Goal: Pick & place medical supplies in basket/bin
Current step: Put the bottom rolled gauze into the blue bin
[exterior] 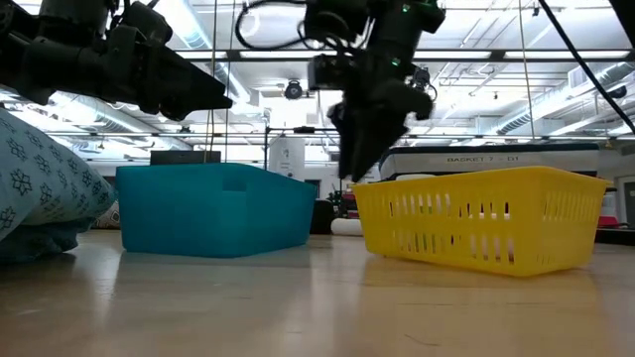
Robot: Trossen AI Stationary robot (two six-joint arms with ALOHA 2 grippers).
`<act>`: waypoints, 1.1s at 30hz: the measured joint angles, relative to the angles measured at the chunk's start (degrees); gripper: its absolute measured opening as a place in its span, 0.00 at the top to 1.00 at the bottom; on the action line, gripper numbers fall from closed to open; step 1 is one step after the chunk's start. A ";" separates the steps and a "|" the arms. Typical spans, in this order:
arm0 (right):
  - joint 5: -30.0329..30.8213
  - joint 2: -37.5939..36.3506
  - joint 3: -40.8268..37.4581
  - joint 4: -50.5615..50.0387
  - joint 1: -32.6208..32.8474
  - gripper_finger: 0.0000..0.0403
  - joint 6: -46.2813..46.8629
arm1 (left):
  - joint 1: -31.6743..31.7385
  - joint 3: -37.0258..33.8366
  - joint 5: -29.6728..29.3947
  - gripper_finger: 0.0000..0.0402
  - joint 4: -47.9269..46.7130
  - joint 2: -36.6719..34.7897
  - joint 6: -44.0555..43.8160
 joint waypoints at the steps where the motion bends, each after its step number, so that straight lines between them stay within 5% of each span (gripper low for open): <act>1: 0.04 0.15 0.00 -0.72 -0.21 0.43 -0.30 | 0.00 0.00 0.00 0.18 -0.02 0.00 0.00; 17: -2.92 0.91 -2.32 -6.46 -4.06 0.43 -2.57 | 0.00 0.00 0.17 0.18 0.00 0.00 -0.15; 33: -2.74 0.91 -10.45 -0.55 -5.09 0.43 -4.00 | 0.00 0.00 0.06 0.18 0.02 0.00 -0.15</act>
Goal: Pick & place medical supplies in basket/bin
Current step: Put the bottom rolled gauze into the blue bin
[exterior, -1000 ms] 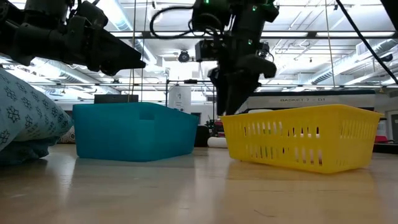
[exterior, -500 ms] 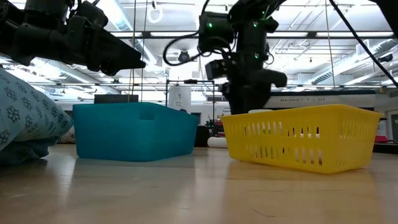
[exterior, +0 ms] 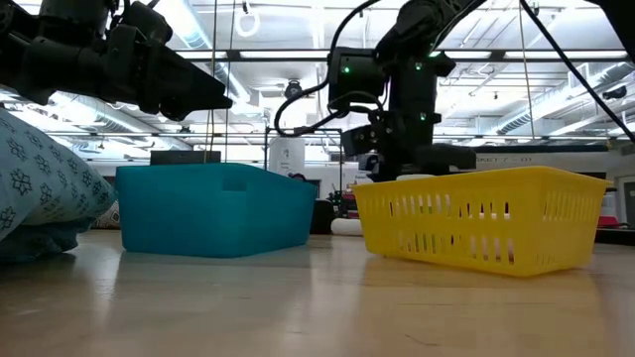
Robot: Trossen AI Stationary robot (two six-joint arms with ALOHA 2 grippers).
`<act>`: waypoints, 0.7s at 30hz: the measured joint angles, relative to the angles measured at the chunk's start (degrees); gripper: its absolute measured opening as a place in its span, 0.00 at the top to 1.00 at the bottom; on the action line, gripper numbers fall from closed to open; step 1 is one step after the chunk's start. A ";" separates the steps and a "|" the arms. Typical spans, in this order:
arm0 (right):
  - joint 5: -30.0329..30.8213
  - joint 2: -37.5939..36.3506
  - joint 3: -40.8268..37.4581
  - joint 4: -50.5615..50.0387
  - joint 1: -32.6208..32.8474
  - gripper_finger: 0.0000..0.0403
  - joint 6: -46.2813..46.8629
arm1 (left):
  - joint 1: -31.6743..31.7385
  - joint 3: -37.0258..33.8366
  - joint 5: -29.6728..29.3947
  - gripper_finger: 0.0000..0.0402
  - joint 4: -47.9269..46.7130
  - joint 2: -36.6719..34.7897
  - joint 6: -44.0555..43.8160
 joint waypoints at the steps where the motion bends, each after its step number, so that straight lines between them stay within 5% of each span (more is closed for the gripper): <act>1: 0.02 0.00 -0.36 0.45 -0.02 0.44 0.02 | -0.02 0.00 -0.02 0.18 0.00 0.00 0.00; 8: 1.06 0.00 -2.29 1.91 -0.09 0.55 -0.07 | 0.00 0.00 -0.05 0.18 0.02 0.00 0.00; 16: 5.33 0.00 -2.29 2.83 0.33 0.94 1.93 | 0.00 0.00 -0.07 0.18 0.02 0.00 0.00; 21: 5.66 0.00 -2.29 4.31 0.49 0.94 5.28 | -0.02 0.00 -0.08 0.18 0.02 0.00 0.00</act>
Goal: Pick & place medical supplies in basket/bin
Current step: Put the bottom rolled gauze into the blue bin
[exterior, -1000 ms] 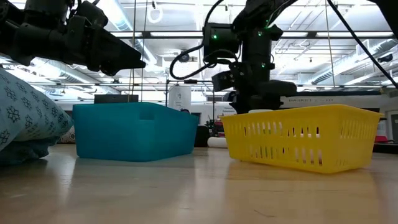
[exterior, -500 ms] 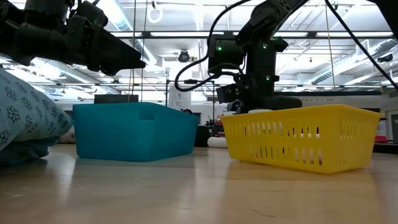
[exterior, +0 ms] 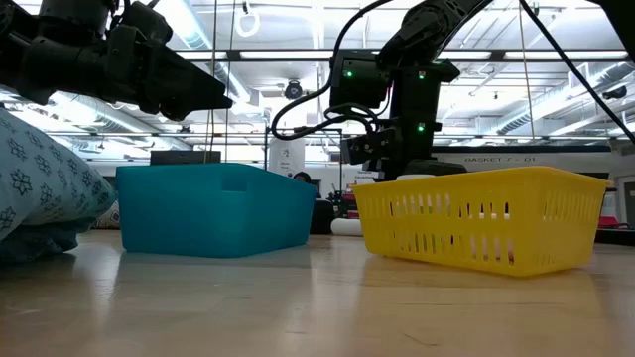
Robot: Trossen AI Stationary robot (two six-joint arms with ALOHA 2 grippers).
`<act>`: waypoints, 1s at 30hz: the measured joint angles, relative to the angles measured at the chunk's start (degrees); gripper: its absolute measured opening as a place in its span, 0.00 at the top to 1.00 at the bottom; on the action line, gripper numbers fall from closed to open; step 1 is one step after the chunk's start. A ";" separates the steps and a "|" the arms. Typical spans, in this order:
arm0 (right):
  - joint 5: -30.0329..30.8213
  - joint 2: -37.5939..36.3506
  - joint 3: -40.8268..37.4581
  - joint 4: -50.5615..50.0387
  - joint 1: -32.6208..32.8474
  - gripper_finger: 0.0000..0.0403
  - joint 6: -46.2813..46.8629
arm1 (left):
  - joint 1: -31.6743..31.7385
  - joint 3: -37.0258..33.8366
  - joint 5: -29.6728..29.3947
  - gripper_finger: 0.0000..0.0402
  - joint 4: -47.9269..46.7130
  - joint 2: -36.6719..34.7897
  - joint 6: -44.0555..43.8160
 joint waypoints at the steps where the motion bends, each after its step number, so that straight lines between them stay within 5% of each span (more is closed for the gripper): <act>1: -0.02 0.00 0.00 0.15 0.09 0.94 0.36 | 0.02 0.00 0.00 0.18 0.00 0.00 0.00; 13: -2.91 -1.09 0.00 6.57 3.52 0.94 2.62 | 0.00 0.00 0.00 0.18 -0.04 -0.01 0.00; 24: -4.62 -11.05 0.00 15.64 7.38 0.94 5.38 | 0.01 0.00 0.01 0.18 -0.28 -0.02 -0.07; 30: -16.92 -13.68 0.00 31.50 7.80 0.94 5.43 | 0.00 0.00 0.28 0.18 -0.19 -0.02 -0.39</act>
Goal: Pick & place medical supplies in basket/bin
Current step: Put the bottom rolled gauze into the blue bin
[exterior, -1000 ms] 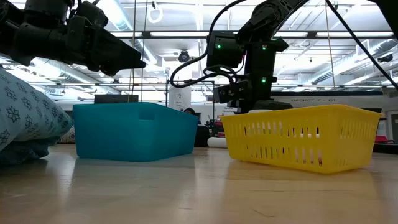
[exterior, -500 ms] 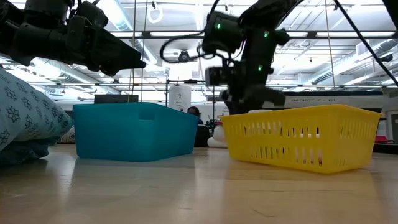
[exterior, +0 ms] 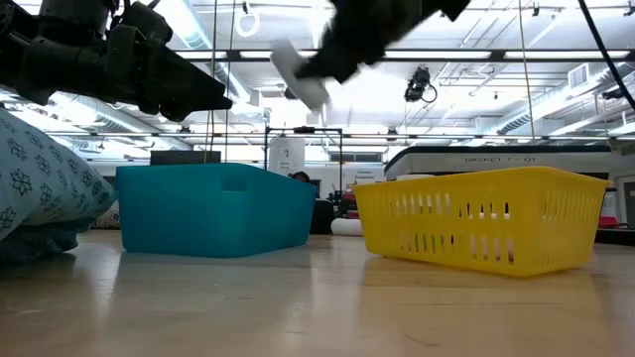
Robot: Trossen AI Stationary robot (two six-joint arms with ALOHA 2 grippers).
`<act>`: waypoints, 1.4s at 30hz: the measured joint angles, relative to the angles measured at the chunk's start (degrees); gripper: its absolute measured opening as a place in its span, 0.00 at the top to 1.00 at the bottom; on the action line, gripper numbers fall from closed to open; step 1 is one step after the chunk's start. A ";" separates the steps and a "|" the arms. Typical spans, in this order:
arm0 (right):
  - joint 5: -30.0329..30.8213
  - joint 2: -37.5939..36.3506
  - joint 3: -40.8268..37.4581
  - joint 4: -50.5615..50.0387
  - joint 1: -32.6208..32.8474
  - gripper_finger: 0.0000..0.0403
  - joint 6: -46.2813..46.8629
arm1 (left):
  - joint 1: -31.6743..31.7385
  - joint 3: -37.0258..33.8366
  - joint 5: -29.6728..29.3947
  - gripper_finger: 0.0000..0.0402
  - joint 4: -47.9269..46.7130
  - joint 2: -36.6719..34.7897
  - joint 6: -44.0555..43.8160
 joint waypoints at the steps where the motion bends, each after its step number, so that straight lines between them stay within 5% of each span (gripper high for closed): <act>1: -2.50 0.13 0.00 2.46 -0.14 0.94 0.16 | 0.02 0.00 0.11 0.18 0.03 0.02 -0.01; 5: -7.43 2.79 0.07 8.14 -0.71 0.94 1.37 | 0.01 0.00 0.17 0.18 0.12 0.02 -0.04; 16: -5.80 12.83 -0.01 13.03 -2.04 0.94 1.84 | 0.01 0.00 0.16 0.18 0.69 0.01 -0.04; 27: -5.55 13.38 -0.07 10.56 -3.89 0.94 1.79 | 0.01 0.00 0.15 0.18 0.66 0.00 0.01; 42: -3.28 14.86 0.02 14.12 -2.84 0.62 1.15 | 0.02 0.00 0.15 0.18 0.14 0.00 -0.02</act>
